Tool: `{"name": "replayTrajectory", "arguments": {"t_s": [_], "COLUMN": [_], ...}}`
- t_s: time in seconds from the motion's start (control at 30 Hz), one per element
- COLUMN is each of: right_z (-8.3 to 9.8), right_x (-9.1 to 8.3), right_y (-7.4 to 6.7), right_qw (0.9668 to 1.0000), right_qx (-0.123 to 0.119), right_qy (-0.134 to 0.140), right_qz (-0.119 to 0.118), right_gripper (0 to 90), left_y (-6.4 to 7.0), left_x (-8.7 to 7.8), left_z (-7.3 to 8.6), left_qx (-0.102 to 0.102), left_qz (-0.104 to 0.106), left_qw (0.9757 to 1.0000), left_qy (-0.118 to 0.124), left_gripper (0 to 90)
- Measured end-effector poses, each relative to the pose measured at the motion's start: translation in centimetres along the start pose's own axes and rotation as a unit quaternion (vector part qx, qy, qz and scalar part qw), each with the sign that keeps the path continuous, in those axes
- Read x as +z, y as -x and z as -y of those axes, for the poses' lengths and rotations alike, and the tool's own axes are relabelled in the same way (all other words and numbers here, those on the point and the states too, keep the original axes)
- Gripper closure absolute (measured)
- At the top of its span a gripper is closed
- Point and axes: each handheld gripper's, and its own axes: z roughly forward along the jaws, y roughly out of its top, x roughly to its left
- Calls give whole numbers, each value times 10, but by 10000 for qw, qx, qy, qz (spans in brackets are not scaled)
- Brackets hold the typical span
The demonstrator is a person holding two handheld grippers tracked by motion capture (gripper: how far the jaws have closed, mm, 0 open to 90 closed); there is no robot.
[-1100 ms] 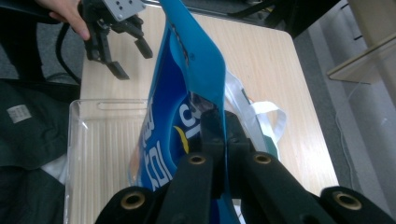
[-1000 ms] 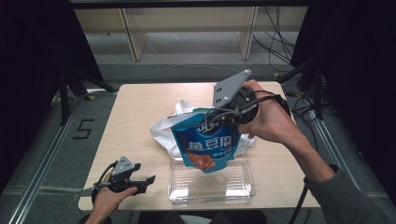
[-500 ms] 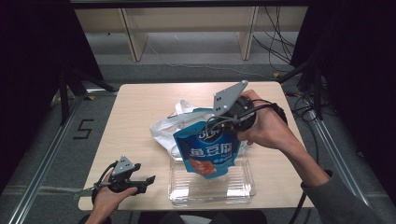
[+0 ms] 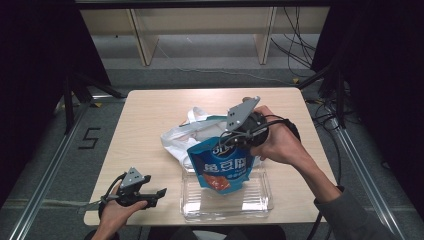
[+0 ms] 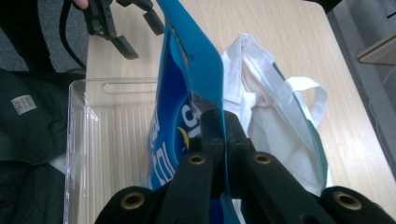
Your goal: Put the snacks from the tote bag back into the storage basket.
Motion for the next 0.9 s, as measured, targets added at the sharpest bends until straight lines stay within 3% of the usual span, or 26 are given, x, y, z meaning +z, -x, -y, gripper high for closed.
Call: {"name": "replayTrajectory", "arguments": {"t_s": [0.17,0.43,0.5,0.67,0.8,0.9], "right_z": [5,16,19,24,39,49], "right_x": [4,-3,-7,-16,-25,-29], "right_y": [2,3,4,4,2,0], "right_qw": [10000,9990,9984,9965,9918,9884], "right_qx": [35,366,355,507,784,967], "right_qy": [80,254,430,653,953,1096], "right_qz": [-20,37,-32,138,326,409], "right_gripper": [900,889,857,747,603,551], "left_y": [1,1,2,1,1,1], "left_x": [1,1,2,1,1,2], "left_z": [0,0,0,1,0,1], "left_qx": [-14,-18,-46,-42,-27,-55], "left_qz": [-15,-20,-21,-25,-26,-20], "left_qw": [10000,10000,10000,10000,10000,10000], "left_qy": [13,2,44,36,31,49], "left_gripper": [218,218,218,218,218,218]}}
